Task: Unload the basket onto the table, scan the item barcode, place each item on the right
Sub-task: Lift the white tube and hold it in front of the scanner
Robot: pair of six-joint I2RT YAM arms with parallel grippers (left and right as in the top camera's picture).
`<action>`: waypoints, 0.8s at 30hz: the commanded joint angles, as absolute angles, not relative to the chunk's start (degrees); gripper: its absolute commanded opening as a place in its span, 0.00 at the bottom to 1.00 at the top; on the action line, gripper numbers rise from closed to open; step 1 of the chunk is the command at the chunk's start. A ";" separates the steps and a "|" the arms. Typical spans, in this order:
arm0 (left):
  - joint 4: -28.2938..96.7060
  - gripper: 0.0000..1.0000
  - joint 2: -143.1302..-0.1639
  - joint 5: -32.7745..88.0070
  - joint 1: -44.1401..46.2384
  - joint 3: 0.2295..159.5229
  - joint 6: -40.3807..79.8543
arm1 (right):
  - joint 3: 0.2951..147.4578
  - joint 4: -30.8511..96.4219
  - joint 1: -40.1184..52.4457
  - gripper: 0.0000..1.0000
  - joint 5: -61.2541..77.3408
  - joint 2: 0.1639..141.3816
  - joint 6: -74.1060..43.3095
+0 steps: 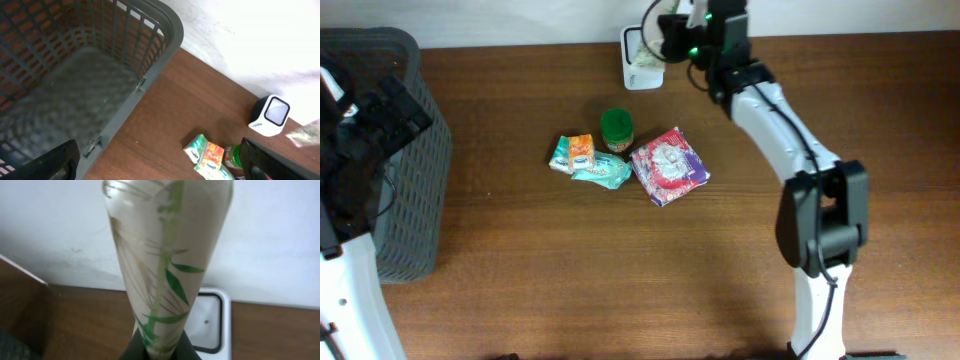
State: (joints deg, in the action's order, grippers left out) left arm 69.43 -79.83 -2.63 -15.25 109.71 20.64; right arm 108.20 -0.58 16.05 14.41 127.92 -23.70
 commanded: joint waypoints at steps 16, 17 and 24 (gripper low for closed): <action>69.32 0.99 -79.77 -3.29 -15.62 109.78 20.97 | 109.32 -3.92 22.46 0.04 6.66 134.41 -70.59; 69.32 0.99 -79.77 -3.29 -15.62 109.78 20.97 | 109.32 -3.22 22.35 0.04 6.68 134.41 -70.59; 69.32 0.99 -79.77 -3.29 -15.62 109.78 20.97 | 112.49 -3.42 19.49 0.04 10.22 133.73 -70.39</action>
State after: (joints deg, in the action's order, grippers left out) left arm 69.43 -79.83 -2.63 -15.25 109.71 20.64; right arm 108.53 -2.09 20.91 8.40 135.72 -70.37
